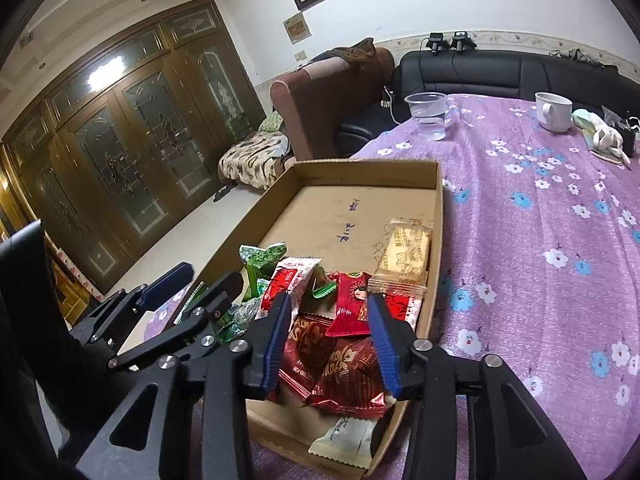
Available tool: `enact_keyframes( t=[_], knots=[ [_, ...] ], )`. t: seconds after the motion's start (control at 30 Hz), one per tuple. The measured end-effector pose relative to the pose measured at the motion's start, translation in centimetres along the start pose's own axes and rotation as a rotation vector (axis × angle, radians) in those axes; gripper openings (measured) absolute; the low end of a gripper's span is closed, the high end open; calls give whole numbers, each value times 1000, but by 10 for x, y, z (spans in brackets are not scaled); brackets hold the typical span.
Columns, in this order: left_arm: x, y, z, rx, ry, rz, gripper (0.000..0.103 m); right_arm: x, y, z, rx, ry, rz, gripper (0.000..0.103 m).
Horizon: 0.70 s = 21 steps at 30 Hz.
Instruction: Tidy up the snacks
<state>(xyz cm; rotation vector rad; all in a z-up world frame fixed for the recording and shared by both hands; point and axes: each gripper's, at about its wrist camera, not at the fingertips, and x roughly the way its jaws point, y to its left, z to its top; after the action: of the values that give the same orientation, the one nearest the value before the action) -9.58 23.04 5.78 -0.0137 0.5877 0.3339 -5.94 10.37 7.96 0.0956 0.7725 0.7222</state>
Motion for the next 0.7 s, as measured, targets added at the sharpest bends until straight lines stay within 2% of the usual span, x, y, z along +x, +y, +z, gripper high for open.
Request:
enact_keyframes(
  t=[0.13,0.17,0.27,0.37,0.5,0.7],
  knots=[
    [-5,6,2,-17,-20,1,71,-10,-5,0,16,-15,-2,45],
    [-6,7,2,-19,-24,-1,72,-12,-6,0,19,-19,-3,46],
    [-12,9,4,-29,-42,-8,86,-22,-10,0,21,-37,-17,58],
    [-16,7,6,-23,-54,-2,86,-32,-10,-3,-1,-59,-44,65],
    [-19,3,9,2,-41,49,90,-46,-10,-9,-41,-85,-83,79],
    [-22,-5,8,67,-35,137,90,-68,-11,-24,-125,-114,-198,84]
  ],
)
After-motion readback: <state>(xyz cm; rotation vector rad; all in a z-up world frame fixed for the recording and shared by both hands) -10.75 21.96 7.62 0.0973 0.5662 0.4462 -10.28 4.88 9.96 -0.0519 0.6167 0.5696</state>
